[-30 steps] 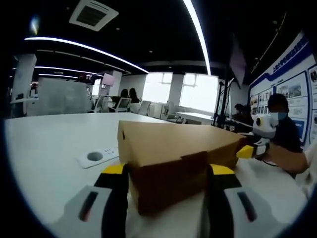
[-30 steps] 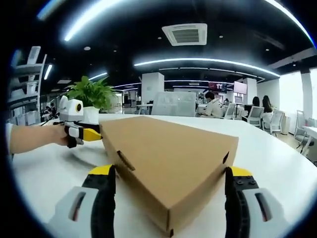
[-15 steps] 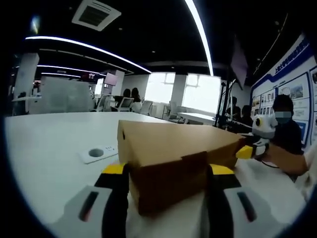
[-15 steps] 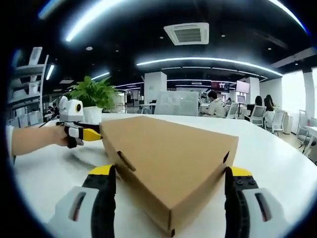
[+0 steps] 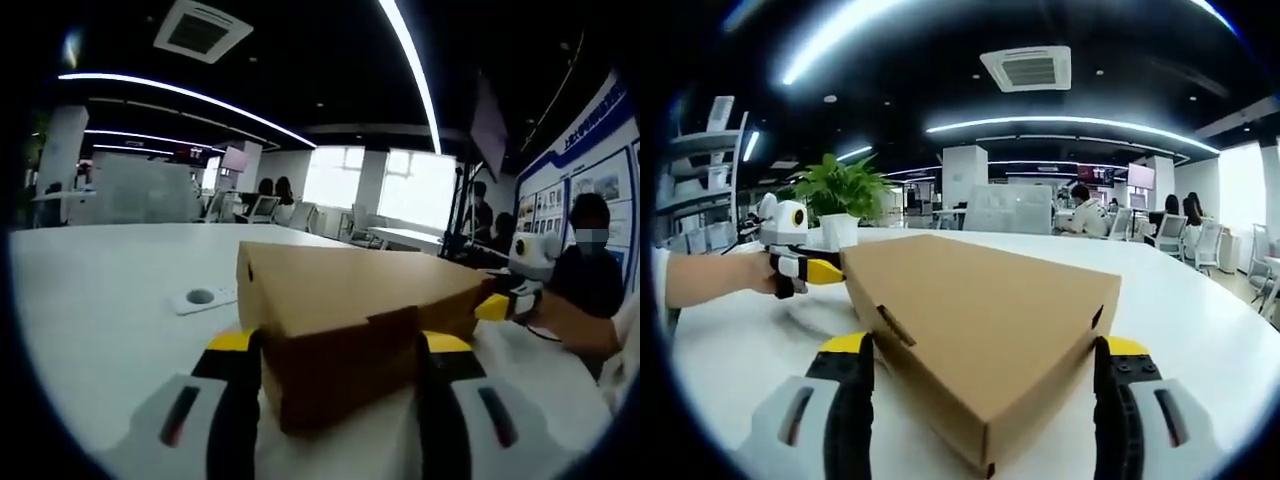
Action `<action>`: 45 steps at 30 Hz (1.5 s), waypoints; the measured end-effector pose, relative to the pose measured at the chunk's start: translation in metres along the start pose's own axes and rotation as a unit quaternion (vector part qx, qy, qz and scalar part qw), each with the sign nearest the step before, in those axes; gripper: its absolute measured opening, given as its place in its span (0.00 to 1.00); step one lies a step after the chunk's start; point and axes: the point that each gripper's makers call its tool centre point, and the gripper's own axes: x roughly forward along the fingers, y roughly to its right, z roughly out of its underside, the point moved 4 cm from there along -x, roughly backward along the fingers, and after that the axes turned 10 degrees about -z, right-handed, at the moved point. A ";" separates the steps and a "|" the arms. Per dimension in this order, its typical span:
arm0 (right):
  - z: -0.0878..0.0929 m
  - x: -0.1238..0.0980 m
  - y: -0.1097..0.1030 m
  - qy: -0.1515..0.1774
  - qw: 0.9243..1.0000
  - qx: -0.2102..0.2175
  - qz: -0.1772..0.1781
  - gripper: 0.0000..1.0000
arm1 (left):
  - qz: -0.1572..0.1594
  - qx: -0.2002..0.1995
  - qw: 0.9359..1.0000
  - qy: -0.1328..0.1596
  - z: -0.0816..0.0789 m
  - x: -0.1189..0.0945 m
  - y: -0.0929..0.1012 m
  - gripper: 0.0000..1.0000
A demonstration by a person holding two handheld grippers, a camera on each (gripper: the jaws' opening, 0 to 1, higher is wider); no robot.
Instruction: Operate the shoe box by opening the lid, removing the specified soft item, and placing it in the target area until the item is outside and the box remains undamaged.
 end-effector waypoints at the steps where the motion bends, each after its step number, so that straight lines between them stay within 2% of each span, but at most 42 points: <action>1: 0.000 -0.001 0.000 -0.001 1.000 0.000 -0.002 0.93 | -0.001 -0.001 1.000 0.000 0.000 -0.001 0.000 0.63; 6: 0.000 -0.005 -0.004 0.001 1.000 -0.001 -0.009 0.92 | -0.004 -0.001 1.000 -0.003 0.001 -0.011 0.007 0.63; 10: -0.001 -0.006 -0.005 -0.001 1.000 -0.001 -0.012 0.92 | -0.006 -0.003 1.000 -0.001 0.001 -0.016 0.005 0.63; 21: 0.001 -0.013 -0.016 0.002 1.000 -0.006 -0.030 0.93 | -0.021 -0.010 1.000 0.017 0.008 -0.041 0.023 0.62; 27: 0.004 -0.023 -0.024 0.016 0.999 -0.011 -0.045 0.93 | -0.024 -0.015 0.999 0.028 0.015 -0.055 0.035 0.61; 36: 0.006 -0.026 -0.029 0.019 0.998 -0.014 -0.057 0.93 | -0.039 -0.014 0.998 0.043 0.021 -0.065 0.049 0.61; 38: 0.006 -0.027 -0.031 0.023 0.998 -0.015 -0.061 0.93 | -0.042 -0.015 0.998 0.045 0.021 -0.068 0.043 0.61; 45: 0.006 -0.029 -0.033 0.020 0.997 -0.019 -0.067 0.93 | -0.054 -0.004 0.997 0.048 0.025 -0.072 0.048 0.60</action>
